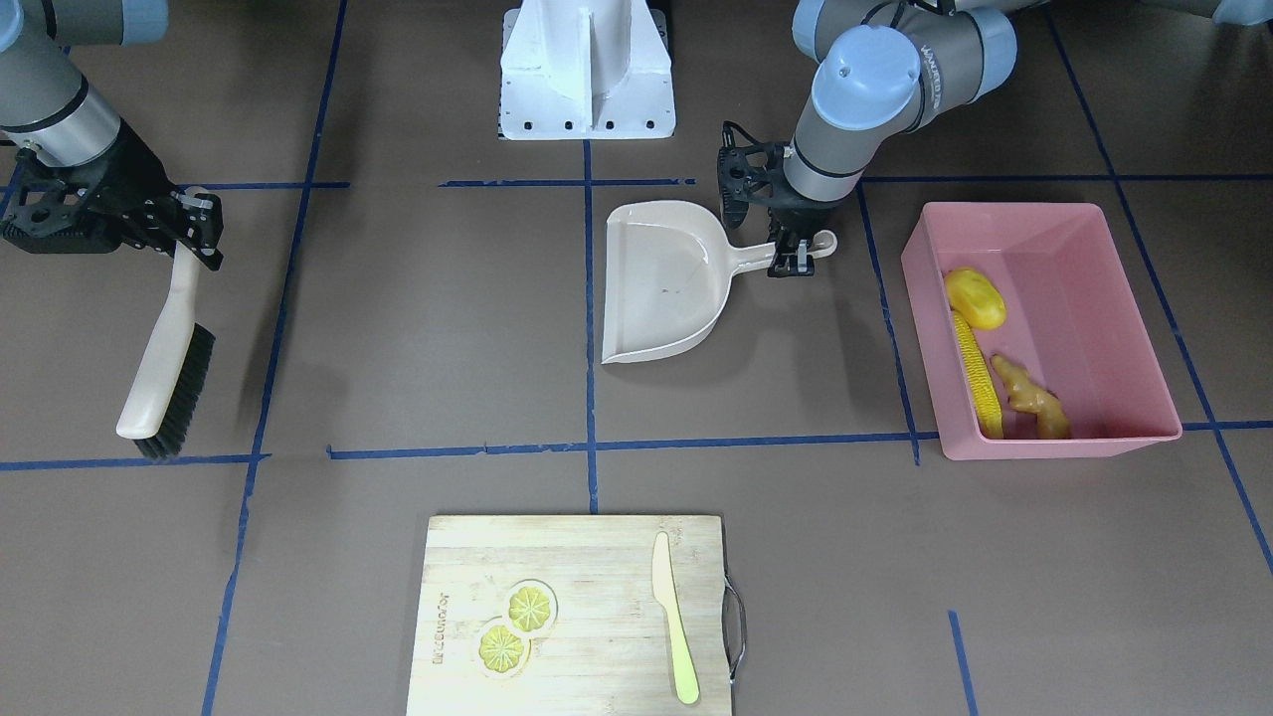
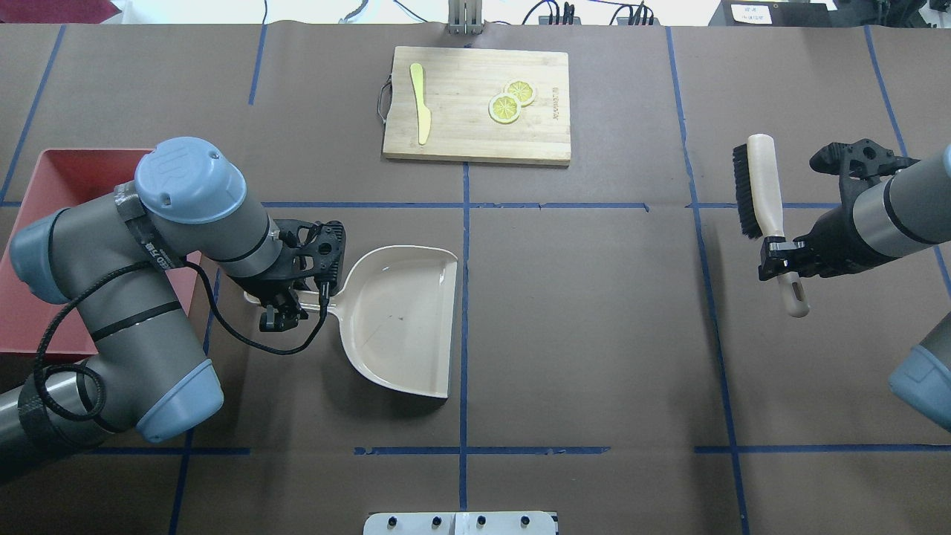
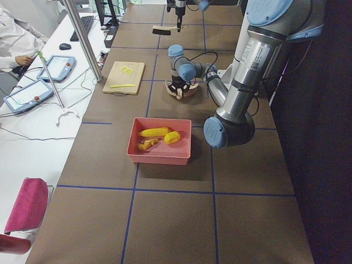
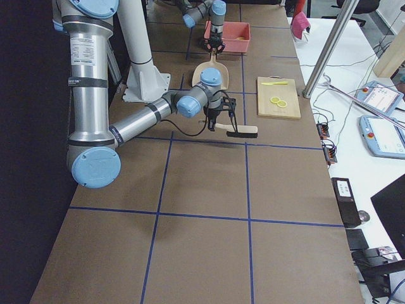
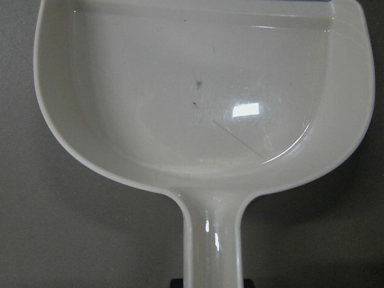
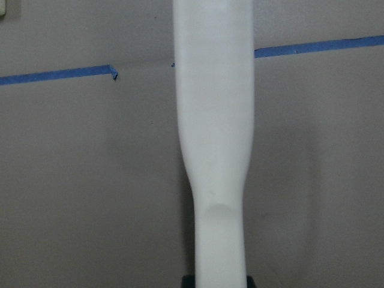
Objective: Sweep and dump trash into bin
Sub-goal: 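Lower the empty dustpan back onto the table with the left gripper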
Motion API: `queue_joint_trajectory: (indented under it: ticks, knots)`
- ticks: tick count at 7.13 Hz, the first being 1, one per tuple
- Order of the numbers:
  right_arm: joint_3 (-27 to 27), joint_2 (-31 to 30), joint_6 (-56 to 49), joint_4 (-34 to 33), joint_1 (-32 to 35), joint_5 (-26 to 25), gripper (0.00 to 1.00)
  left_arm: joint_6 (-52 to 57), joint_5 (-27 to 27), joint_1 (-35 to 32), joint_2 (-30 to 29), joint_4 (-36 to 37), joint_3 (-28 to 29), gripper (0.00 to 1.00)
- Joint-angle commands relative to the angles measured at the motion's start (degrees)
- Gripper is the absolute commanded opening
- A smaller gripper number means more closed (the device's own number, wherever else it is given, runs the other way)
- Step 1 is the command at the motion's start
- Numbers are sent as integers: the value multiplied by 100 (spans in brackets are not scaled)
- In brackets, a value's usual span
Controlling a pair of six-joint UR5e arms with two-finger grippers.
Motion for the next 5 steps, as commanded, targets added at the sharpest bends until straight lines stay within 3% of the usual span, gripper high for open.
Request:
queue_joint_trajectory:
  ticks: [1, 2, 3, 5]
  knots:
    - [-8, 16, 29, 39, -42, -9, 1, -139, -7, 3, -12, -326, 188, 17]
    - [-8, 16, 29, 48, -42, -18, 1, -139, -7, 3, -4, -327, 162, 38]
    - [-8, 25, 29, 39, -42, -27, 1, -61, 11, -6, 22, -327, 83, 99]
    - [-8, -10, -41, 48, -33, -9, 1, -138, -6, -652, 232, -300, -354, 100]
